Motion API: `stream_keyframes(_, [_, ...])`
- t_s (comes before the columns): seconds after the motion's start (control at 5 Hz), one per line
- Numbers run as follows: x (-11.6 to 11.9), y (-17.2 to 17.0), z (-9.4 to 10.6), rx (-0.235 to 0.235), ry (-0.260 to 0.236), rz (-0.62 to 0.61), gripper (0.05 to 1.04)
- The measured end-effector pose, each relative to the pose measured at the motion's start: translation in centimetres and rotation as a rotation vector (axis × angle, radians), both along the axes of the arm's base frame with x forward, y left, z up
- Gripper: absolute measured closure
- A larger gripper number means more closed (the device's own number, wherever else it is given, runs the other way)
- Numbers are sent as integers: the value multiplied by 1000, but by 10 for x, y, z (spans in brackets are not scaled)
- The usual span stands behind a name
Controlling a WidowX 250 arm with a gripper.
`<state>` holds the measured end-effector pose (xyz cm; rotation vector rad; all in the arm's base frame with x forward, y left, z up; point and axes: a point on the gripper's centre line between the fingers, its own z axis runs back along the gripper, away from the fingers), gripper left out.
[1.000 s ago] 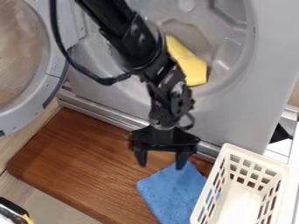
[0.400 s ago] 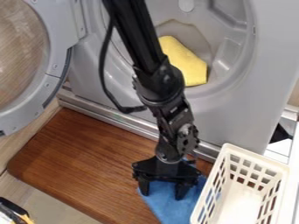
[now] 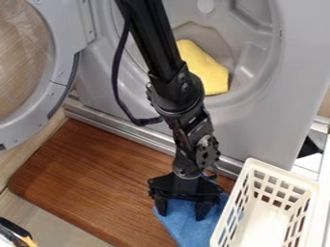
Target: Move the blue cloth to the left side of table
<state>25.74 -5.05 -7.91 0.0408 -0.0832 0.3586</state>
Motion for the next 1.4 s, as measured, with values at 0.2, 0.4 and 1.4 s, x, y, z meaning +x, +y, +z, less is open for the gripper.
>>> stream_keyframes(0.2, [1, 11, -1, 1, -8, 23, 83])
stream_keyframes(0.4, [4, 27, -4, -4, -19, 79, 83])
stream_keyframes(1.4, [1, 132, -1, 56, -12, 450, 84])
